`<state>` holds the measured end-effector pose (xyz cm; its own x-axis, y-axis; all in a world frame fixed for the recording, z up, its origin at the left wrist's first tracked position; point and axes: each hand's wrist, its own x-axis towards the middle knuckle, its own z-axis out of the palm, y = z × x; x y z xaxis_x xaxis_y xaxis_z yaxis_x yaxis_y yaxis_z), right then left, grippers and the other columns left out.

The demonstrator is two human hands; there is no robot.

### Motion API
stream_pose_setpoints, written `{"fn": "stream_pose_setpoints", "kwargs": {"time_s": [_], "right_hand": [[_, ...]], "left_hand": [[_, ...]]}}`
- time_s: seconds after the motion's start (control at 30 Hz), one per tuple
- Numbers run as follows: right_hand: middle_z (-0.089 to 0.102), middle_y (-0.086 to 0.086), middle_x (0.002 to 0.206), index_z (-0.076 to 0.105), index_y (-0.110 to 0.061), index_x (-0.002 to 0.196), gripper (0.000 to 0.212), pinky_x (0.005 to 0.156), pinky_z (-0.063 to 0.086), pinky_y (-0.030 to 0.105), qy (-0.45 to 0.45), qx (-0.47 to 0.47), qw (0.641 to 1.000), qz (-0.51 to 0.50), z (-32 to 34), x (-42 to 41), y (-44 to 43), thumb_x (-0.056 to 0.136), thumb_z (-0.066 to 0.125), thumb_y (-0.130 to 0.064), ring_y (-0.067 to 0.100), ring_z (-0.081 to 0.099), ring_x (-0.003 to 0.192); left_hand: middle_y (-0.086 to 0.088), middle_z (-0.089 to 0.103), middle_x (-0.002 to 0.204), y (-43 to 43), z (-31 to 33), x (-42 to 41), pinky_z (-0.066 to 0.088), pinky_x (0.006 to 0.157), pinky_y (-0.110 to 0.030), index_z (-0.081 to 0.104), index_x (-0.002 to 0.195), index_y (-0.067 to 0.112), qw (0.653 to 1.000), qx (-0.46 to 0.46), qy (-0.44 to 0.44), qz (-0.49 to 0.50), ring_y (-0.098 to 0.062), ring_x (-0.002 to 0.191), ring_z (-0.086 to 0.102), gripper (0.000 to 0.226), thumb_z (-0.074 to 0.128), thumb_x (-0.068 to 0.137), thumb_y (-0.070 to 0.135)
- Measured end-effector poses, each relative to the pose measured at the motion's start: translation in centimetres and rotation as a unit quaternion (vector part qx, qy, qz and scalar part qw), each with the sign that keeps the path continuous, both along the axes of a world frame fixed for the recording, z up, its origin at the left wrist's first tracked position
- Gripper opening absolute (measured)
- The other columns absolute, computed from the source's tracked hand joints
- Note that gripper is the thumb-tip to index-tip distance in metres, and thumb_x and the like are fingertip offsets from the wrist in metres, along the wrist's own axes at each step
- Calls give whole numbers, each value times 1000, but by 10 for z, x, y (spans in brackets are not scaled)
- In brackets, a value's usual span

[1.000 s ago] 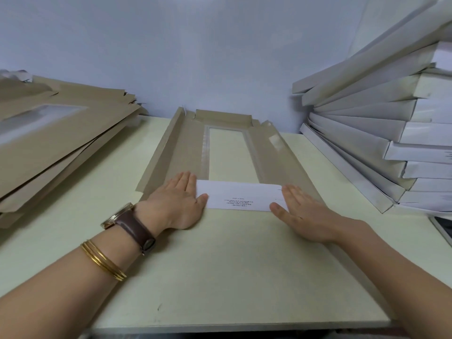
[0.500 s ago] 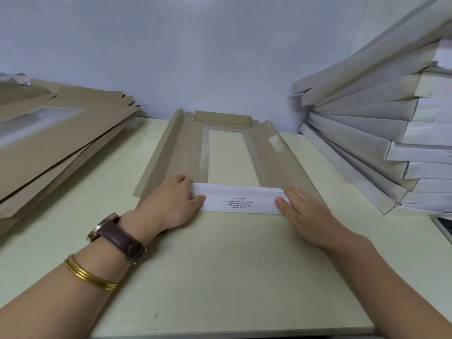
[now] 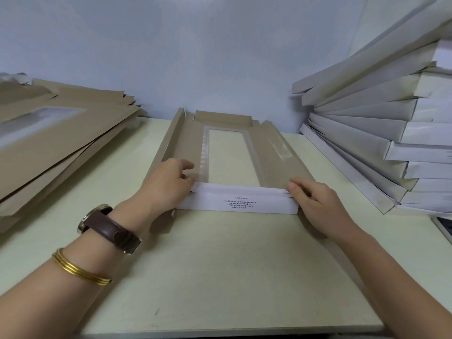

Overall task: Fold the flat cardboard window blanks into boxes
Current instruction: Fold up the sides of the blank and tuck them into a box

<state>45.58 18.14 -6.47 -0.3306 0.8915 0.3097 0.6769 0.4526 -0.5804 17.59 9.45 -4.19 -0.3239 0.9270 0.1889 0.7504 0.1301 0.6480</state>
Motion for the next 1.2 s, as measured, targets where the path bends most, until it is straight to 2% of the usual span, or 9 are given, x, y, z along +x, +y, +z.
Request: {"fn": "stream_pose_setpoints", "kwargs": {"time_s": [0.07,0.2,0.4,0.53,0.67,0.77,0.9,1.03,1.2], "right_hand": [[65,-7,95,67,-14,111,24,67,35,4,25,0,1000,-19,0,1,1,98,52,-27,1,55,82],[64,-4,122,61,-15,128,34,84,36,18,21,-5,999,-36,0,1,1,96,57,-27,7,53,100],[57,-8,116,56,-17,133,44,82,35,18,-22,4,999,-25,-3,1,-4,89,63,-18,-2,54,87],[51,-7,118,53,-18,134,47,73,34,7,-71,17,997,8,-8,4,-8,88,63,-12,5,50,96],[50,-4,132,54,-17,133,45,98,37,27,-136,51,989,21,-13,3,-18,89,56,-8,15,45,120],[45,4,144,51,-11,134,42,109,27,29,-195,95,974,66,-17,-8,-29,93,47,-6,22,35,135],[25,6,158,32,-6,147,52,115,0,15,-183,67,972,131,-21,-42,-54,103,34,-34,17,10,149],[-4,0,163,4,-9,154,91,109,-15,12,-174,-47,968,177,-19,-70,-72,84,9,-67,6,-13,147],[-12,-1,162,-4,-11,154,98,115,-13,21,-250,-69,948,183,-20,-70,-72,77,2,-71,4,-18,145]], "left_hand": [[-5,57,134,-2,2,-1,40,82,-22,53,134,10,1000,9,7,-3,-18,104,62,39,52,96,15],[-5,63,121,-5,0,-4,42,77,-24,54,133,11,1000,0,24,-6,-15,94,61,44,59,90,11],[-5,53,120,-14,-2,-4,38,76,-24,56,131,18,997,-16,74,-27,-17,99,53,50,70,83,15],[0,49,127,-21,-9,0,42,93,-31,54,132,24,992,-30,111,-51,-23,114,49,50,67,84,17],[6,48,130,-30,-19,8,39,93,-29,50,133,29,980,-49,181,-61,-22,108,38,43,55,90,25],[6,47,128,-34,-25,20,36,93,-30,49,126,29,960,-33,267,-74,-22,107,32,35,44,92,27],[2,11,160,-29,-36,46,9,118,-32,20,151,20,945,-48,282,-162,-18,148,4,54,33,100,31],[-5,-15,161,-20,-42,61,-6,120,-33,-11,152,9,923,-125,286,-226,-18,148,-15,63,22,102,29],[-7,-20,159,-22,-48,54,-7,120,-34,-14,152,10,897,-181,327,-236,-19,146,-20,62,15,103,36]]}}
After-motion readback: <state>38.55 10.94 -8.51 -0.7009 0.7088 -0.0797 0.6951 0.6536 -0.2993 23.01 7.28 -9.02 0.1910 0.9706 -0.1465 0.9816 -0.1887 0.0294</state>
